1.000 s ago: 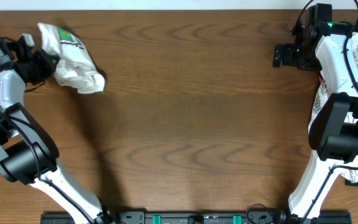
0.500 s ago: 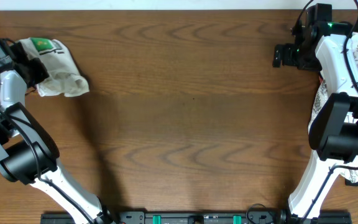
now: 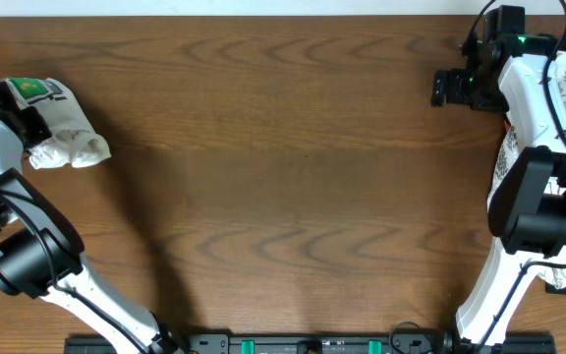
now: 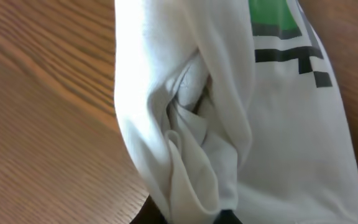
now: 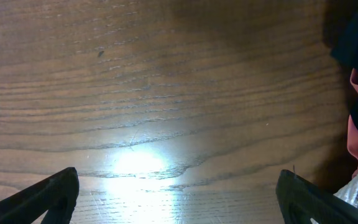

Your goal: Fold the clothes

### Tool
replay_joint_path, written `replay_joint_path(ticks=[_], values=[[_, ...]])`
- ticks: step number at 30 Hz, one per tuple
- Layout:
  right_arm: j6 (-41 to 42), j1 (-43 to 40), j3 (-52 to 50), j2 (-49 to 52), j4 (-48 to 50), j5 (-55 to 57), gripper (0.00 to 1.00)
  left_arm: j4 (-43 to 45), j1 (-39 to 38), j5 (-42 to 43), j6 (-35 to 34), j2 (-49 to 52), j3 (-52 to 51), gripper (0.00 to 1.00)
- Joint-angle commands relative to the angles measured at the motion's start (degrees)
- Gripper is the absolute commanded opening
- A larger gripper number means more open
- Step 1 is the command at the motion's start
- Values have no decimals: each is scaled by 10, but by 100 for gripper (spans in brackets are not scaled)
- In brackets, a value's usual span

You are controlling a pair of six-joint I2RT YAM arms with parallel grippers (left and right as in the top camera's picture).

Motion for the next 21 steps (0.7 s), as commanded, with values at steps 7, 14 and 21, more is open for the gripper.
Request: replay_joint_path(ticks=[7, 14, 21], values=[[6, 1, -2, -4, 0, 3, 99, 8, -125, 181, -115, -98, 26, 6], [6, 1, -2, -4, 0, 3, 99, 102, -276, 221, -205, -122, 27, 6], [6, 2, -2, -4, 0, 3, 99, 119, -310, 148, -205, -117, 24, 6]])
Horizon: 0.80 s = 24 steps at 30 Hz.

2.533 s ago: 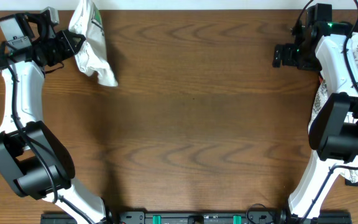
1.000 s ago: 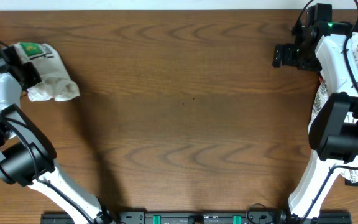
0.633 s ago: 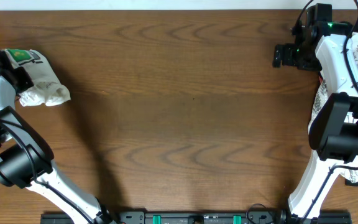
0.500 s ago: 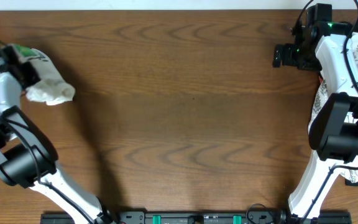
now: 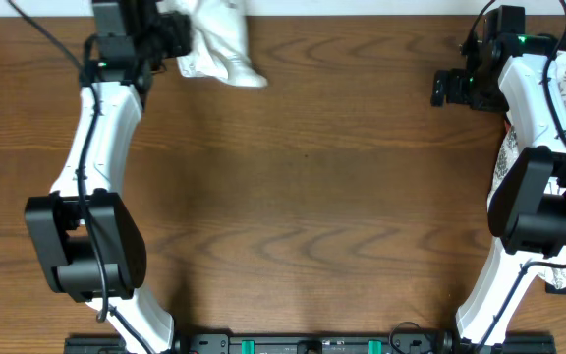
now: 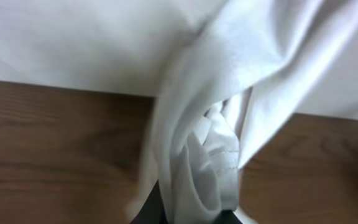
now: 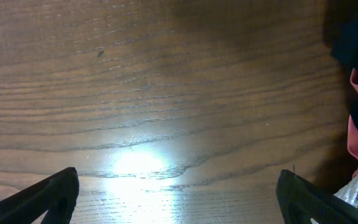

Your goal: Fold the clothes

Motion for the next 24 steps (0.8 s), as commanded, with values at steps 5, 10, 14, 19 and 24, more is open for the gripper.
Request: replay_joint_path(ticks=[5, 10, 14, 19, 24], values=[[6, 2, -2, -4, 0, 3, 99, -45, 78, -44, 25, 53, 2, 6], [6, 2, -2, -4, 0, 3, 99, -59, 147, -43, 45, 143, 2, 6], [6, 2, -2, -4, 0, 3, 99, -59, 209, -43, 45, 191, 2, 6], [6, 2, -2, -4, 0, 3, 99, -61, 270, 19, 45, 188, 2, 6], [6, 2, -2, -4, 0, 3, 99, -49, 281, 105, 11, 150, 3, 6]])
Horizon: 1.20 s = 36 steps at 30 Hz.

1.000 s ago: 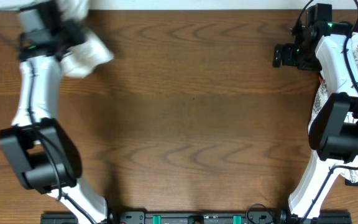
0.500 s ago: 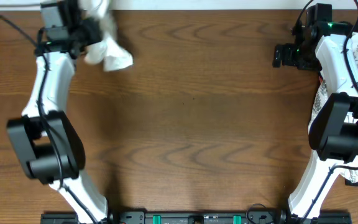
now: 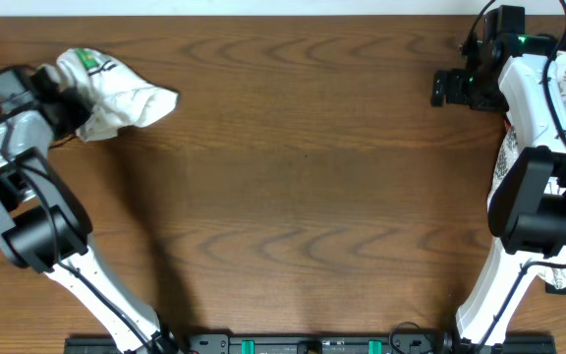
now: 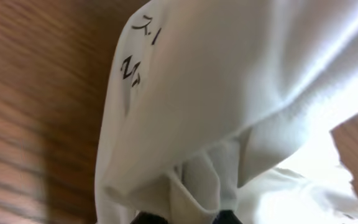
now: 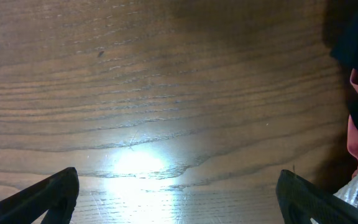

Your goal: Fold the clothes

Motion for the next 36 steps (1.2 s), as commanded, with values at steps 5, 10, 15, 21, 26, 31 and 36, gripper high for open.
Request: replay_joint_path(ticks=[5, 10, 15, 21, 26, 31, 36], values=[[6, 1, -2, -4, 0, 3, 99, 28, -54, 87, -56, -103, 3, 6], [6, 1, -2, -4, 0, 4, 99, 54, -107, 87, -96, -135, 3, 6], [6, 1, -2, -4, 0, 3, 99, 78, -150, 87, -117, -137, 3, 6], [6, 1, -2, -4, 0, 3, 99, 127, -193, 119, -146, -137, 3, 6], [6, 1, -2, -4, 0, 3, 99, 160, -230, 118, -156, -137, 3, 6], [6, 1, -2, -4, 0, 3, 99, 174, -240, 118, -196, -136, 3, 6], [6, 1, -2, -4, 0, 3, 99, 202, -238, 146, -225, -136, 3, 6]])
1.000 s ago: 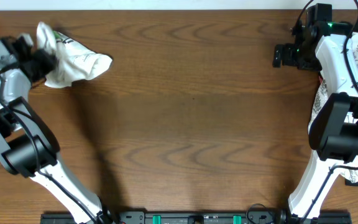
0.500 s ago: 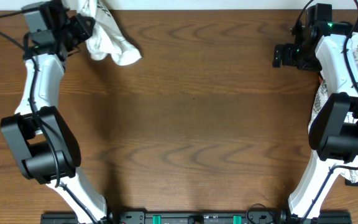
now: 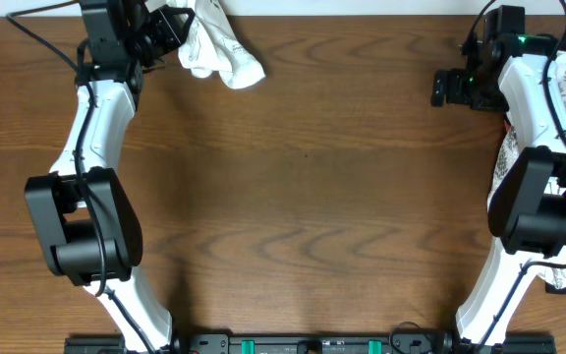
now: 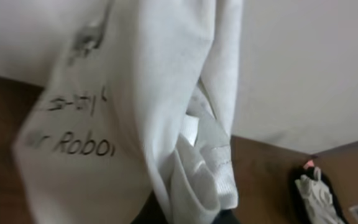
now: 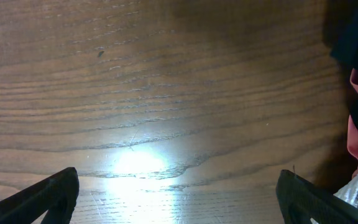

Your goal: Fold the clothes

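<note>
A white printed T-shirt hangs bunched at the table's far edge, left of centre. My left gripper is shut on it. In the left wrist view the cloth fills the frame, black lettering showing, and drapes over the fingers. My right gripper stands open at the far right over bare wood, its fingertips wide apart with nothing between them.
A heap of other clothes lies along the table's right edge, partly under the right arm; its dark and pink edge shows in the right wrist view. The brown wooden table spreads between the arms.
My left gripper, still shut on the shirt, has gone from the far left of the table to its far edge, left of centre. The right arm has not moved.
The left gripper held the bunched shirt at the table's left edge, then at the far edge left of centre, then back at the far left, and now at the far edge again. The right gripper stayed open and still throughout.
</note>
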### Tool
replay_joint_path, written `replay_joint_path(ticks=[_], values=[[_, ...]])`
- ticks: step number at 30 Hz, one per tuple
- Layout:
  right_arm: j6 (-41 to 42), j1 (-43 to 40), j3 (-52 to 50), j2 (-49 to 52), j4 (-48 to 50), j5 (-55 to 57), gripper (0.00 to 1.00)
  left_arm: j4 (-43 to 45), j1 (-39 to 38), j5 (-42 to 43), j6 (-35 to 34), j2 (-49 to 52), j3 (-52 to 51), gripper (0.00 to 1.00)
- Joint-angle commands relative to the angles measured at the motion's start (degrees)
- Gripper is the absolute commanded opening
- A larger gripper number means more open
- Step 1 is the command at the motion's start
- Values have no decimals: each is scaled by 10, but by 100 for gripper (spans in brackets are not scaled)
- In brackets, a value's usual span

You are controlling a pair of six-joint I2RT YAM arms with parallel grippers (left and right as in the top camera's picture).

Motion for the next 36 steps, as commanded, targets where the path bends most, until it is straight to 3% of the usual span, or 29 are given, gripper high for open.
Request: replay_joint_path(ticks=[1, 11, 17, 25, 36], values=[[6, 1, -2, -4, 0, 3, 99, 33, 9, 47, -38, -1, 6, 6], [6, 1, -2, -4, 0, 3, 99, 92, 36, 181, -96, 31, 5, 6], [6, 1, -2, -4, 0, 3, 99, 190, 71, 281, -186, 76, 5, 6], [6, 1, -2, -4, 0, 3, 99, 257, 116, 356, -261, 161, 5, 6], [6, 1, -2, -4, 0, 3, 99, 281, 157, 359, -281, 223, 5, 6]])
